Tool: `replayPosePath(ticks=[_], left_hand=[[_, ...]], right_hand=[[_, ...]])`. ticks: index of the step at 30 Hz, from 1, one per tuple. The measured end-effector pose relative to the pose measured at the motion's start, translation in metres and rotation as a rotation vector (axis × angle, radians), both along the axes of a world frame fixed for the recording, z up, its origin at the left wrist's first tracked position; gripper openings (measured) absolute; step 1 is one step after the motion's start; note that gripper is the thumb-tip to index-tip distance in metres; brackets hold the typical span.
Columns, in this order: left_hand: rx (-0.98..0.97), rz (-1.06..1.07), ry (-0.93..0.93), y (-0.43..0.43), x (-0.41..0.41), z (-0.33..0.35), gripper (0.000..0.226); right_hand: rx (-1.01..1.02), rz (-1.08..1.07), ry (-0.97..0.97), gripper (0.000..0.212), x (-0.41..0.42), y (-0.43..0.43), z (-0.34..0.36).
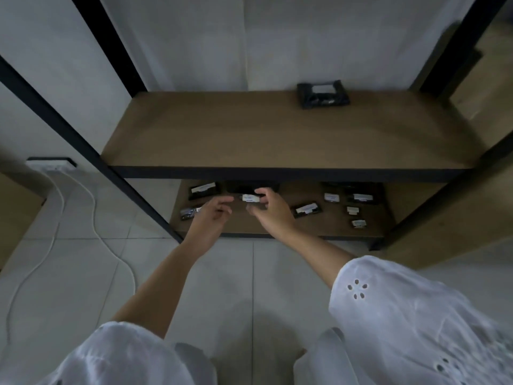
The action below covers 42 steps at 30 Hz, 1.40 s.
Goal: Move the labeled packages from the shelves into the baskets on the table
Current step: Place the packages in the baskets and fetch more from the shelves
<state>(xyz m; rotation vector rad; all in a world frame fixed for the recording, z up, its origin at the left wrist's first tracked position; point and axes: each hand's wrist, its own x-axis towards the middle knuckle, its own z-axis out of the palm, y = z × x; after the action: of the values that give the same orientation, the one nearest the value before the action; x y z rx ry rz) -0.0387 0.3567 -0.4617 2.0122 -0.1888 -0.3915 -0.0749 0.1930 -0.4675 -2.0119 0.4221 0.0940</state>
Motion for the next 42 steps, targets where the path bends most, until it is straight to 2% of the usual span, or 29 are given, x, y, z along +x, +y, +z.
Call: replayPosePath(ticks=[5, 8, 14, 16, 18, 20, 22, 25, 28, 31, 34, 37, 42], left_hand=[[-0.022, 0.012, 0.025, 0.020, 0.048, -0.126, 0.024], [0.044, -0.045, 0.008, 0.034, 0.076, -0.207, 0.028], [0.013, 0.027, 0.099, 0.046, 0.123, -0.333, 0.022], [0.070, 0.009, 0.049, 0.052, 0.137, -0.357, 0.024], [0.188, 0.013, -0.089, 0.060, 0.151, -0.369, 0.028], [0.263, 0.111, -0.280, 0.066, 0.167, -0.374, 0.027], [0.447, 0.286, -0.383, 0.070, 0.183, -0.375, 0.023], [0.619, 0.546, -0.208, 0.076, 0.206, -0.373, 0.043], [0.670, 0.558, -0.068, 0.082, 0.223, -0.374, 0.050], [0.581, 0.578, -0.002, 0.082, 0.230, -0.376, 0.055], [0.493, 0.580, -0.060, 0.079, 0.232, -0.377, 0.065], [0.263, 0.568, -0.013, 0.075, 0.234, -0.380, 0.076], [-0.094, 0.497, 0.060, 0.067, 0.226, -0.375, 0.060]], right_hand=[[-0.009, -0.031, 0.006, 0.045, 0.049, 0.013, -0.131], [0.011, -0.058, 0.017, 0.045, 0.080, 0.018, -0.205], [-0.020, -0.044, 0.010, 0.044, 0.128, 0.022, -0.318], [-0.092, -0.038, 0.010, 0.044, 0.140, 0.021, -0.338], [-0.151, -0.051, 0.009, 0.044, 0.150, 0.019, -0.352], [-0.168, -0.070, 0.006, 0.044, 0.155, 0.020, -0.363], [-0.174, -0.067, 0.004, 0.044, 0.159, 0.022, -0.371], [-0.190, -0.057, 0.002, 0.043, 0.167, 0.026, -0.376], [-0.222, -0.059, -0.024, 0.041, 0.177, 0.030, -0.374], [-0.229, -0.039, -0.019, 0.042, 0.185, 0.034, -0.372], [-0.271, -0.064, 0.006, 0.042, 0.192, 0.029, -0.371], [-0.317, -0.122, -0.009, 0.040, 0.195, 0.016, -0.370], [-0.664, -0.167, -0.004, 0.045, 0.199, -0.013, -0.368]])
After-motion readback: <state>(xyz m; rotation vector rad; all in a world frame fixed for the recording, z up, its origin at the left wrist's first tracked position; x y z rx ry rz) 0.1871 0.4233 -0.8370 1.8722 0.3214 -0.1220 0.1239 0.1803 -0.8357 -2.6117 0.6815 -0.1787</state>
